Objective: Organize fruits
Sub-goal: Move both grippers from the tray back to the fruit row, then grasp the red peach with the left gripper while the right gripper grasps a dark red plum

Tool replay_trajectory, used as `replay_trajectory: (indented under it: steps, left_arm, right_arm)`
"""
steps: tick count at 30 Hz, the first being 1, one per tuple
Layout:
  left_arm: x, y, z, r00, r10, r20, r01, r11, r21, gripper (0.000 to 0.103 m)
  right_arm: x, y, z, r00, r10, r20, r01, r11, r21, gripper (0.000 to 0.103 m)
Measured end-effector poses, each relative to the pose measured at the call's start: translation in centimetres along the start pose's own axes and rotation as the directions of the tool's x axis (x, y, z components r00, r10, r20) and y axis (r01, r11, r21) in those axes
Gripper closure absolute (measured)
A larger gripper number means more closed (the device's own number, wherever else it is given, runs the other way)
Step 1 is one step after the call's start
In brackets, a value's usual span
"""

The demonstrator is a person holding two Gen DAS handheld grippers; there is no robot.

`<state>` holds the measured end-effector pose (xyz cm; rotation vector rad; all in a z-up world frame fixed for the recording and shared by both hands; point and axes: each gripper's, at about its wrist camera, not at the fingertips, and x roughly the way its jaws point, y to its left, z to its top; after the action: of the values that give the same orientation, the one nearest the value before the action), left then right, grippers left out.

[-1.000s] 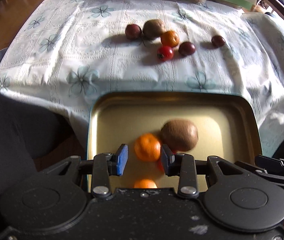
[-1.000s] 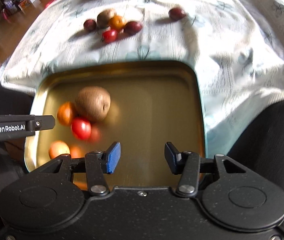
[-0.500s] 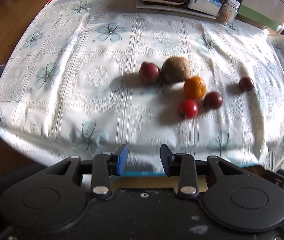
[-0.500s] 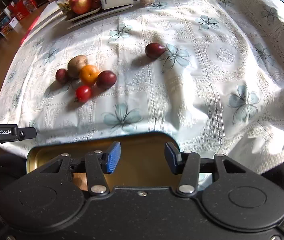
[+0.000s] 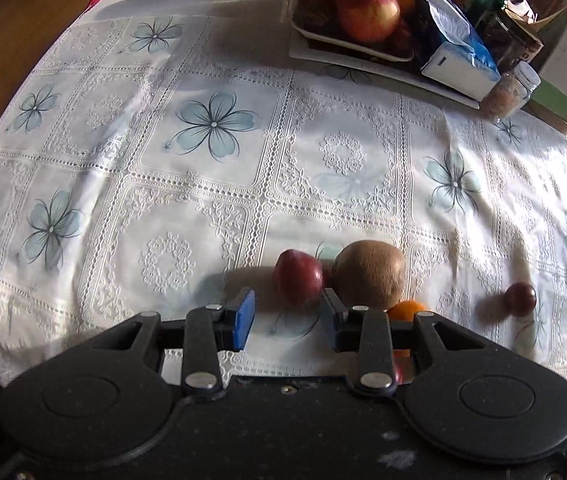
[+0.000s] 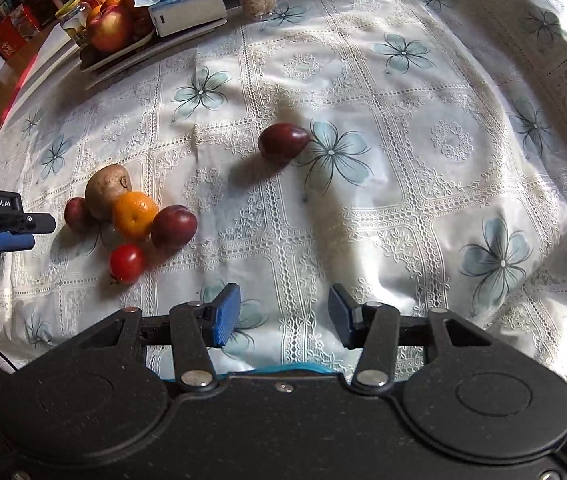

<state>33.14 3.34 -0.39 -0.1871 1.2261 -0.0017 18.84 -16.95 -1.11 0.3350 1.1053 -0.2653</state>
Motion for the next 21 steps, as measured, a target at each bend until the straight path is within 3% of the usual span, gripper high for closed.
replay_trajectory:
  steps: [3, 9, 21]
  left_arm:
    - [1.3, 0.1, 1.0, 1.000, -0.026, -0.009, 0.026, 0.999, -0.021, 0.067]
    - [3.4, 0.3, 1.6, 1.000, -0.003, -0.025, 0.002, 0.998, -0.055, 0.064]
    - [4.3, -0.3, 1.4, 1.000, -0.004, 0.005, 0.004, 0.999, -0.046, 0.061]
  right_arm:
    - [0.7, 0.1, 1.0, 1.000, -0.009, 0.001, 0.009, 1.000, 0.008, 0.047]
    - [2.0, 0.3, 2.5, 1.000, -0.015, -0.002, 0.015, 1.000, 0.019, 0.047]
    - [4.2, 0.3, 5.6, 0.999, -0.052, 0.009, 0.052, 0.998, 0.045, 0.047]
